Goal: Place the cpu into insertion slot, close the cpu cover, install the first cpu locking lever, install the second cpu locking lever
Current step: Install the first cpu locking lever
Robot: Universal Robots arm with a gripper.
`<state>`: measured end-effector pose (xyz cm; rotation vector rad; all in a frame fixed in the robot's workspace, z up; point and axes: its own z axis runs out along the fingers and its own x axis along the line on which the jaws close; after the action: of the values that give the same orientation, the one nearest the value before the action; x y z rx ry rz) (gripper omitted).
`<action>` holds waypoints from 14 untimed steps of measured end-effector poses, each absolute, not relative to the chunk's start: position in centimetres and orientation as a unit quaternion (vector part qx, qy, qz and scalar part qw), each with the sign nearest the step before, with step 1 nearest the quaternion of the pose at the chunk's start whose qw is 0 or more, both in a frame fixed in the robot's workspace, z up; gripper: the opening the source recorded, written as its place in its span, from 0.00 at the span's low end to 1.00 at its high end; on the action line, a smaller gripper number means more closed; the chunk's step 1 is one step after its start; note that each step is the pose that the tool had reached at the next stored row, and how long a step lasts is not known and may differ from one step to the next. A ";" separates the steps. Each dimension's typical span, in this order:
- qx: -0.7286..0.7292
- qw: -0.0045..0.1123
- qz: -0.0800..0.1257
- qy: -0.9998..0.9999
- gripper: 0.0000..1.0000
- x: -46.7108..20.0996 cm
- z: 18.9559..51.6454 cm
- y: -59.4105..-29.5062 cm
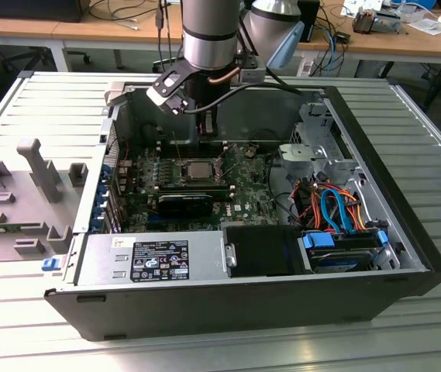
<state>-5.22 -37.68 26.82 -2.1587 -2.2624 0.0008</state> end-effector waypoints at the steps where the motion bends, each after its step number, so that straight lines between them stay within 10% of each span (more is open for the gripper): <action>1: -0.690 0.007 0.000 -0.723 0.11 -5.2 27.0 -37.7; 14: -0.690 0.007 0.000 -0.724 0.11 -5.2 27.3 -37.7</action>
<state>-5.22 -37.68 27.34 -2.1584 -2.2622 0.0002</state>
